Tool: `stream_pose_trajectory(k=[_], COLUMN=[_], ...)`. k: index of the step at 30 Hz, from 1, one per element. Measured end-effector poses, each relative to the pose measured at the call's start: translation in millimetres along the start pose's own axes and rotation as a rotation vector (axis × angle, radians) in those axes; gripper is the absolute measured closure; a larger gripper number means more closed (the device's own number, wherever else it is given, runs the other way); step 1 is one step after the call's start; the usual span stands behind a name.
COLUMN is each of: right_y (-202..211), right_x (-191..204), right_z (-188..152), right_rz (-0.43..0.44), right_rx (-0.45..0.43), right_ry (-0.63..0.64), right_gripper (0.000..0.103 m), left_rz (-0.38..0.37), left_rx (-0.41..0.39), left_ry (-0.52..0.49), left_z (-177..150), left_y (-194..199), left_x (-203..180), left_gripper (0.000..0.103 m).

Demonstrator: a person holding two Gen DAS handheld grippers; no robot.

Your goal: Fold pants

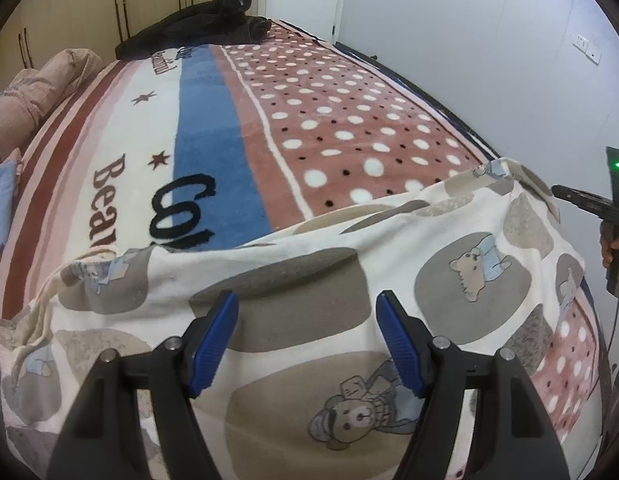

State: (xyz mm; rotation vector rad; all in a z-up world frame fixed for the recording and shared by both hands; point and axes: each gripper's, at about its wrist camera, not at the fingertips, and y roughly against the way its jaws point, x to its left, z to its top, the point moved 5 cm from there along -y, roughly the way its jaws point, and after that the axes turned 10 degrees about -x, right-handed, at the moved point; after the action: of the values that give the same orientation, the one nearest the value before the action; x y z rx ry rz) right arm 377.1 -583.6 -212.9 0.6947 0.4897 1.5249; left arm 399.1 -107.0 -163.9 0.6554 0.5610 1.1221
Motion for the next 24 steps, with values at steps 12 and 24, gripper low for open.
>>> stream_pose_trajectory(k=[12,24], right_y=[-18.7,-60.8], right_x=[10.8,2.4], right_z=[-30.4,16.3], right_rz=[0.009,-0.162], right_rx=[0.086,0.061], right_ry=[0.094,0.088], right_gripper=[0.100,0.084], left_rz=[-0.025,0.024], left_rx=[0.006,-0.002], left_ry=[-0.020,0.046], left_z=[0.6,-3.1], left_y=[-10.7,-5.7], left_x=[-14.8,18.8], left_gripper=[0.035,0.035])
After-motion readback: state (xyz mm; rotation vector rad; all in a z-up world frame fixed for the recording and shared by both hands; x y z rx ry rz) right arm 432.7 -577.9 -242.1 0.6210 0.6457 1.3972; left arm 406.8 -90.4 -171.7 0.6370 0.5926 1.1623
